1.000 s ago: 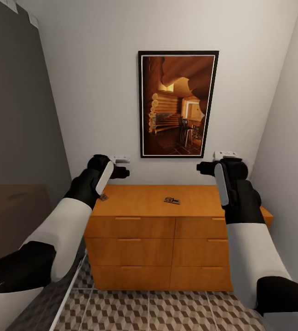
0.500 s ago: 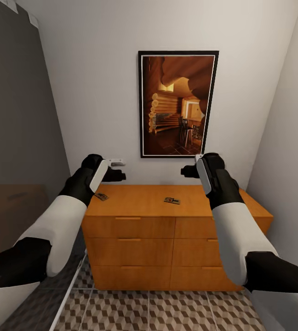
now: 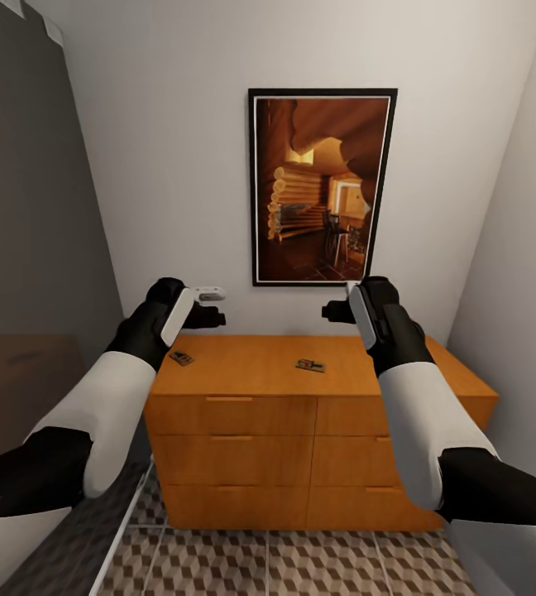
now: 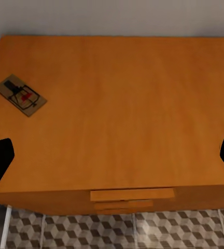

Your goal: Take the four mousetraps from the cabinet in the bathroom and place them on the bathroom floor. Make sure all four end up on the same floor surface, and ensure that at least two of them are either under or directly next to the same bathroom sink.

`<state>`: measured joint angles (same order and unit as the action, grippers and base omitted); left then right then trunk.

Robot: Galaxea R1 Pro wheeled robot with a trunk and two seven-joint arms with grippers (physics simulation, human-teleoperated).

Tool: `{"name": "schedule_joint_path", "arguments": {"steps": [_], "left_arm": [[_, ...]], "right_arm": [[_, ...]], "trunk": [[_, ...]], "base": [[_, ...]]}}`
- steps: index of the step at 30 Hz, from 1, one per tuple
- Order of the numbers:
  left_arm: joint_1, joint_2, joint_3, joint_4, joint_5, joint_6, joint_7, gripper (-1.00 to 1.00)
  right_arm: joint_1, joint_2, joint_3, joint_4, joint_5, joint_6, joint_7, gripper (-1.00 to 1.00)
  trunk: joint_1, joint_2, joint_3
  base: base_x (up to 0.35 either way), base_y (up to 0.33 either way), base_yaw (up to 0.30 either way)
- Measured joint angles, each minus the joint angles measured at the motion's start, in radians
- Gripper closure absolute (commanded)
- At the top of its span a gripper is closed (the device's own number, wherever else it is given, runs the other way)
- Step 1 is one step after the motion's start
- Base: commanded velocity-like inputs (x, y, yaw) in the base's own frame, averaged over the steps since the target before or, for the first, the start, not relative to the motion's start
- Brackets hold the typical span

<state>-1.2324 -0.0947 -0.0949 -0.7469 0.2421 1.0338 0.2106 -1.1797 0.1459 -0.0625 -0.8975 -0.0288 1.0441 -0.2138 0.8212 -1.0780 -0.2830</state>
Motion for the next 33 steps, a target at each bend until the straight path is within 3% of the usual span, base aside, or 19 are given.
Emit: {"name": "schedule_joint_path", "arguments": {"steps": [13,33], "left_arm": [[0.000,-0.005,-0.001,0.002,0.005,-0.006,0.002,-1.00],[0.000,-0.010,-0.001,0.007,0.008,-0.007,-0.005,-1.00]], "right_arm": [[-0.001,-0.006,0.005,0.004,-0.002,0.000,0.002,-1.00],[-0.001,-0.015,0.005,0.169,-0.021,0.000,0.039,-1.00]], "trunk": [[0.000,0.000,0.000],[0.000,0.000,0.000]], "base": [[0.272,0.000,0.000],[0.035,0.000,0.000]]}}
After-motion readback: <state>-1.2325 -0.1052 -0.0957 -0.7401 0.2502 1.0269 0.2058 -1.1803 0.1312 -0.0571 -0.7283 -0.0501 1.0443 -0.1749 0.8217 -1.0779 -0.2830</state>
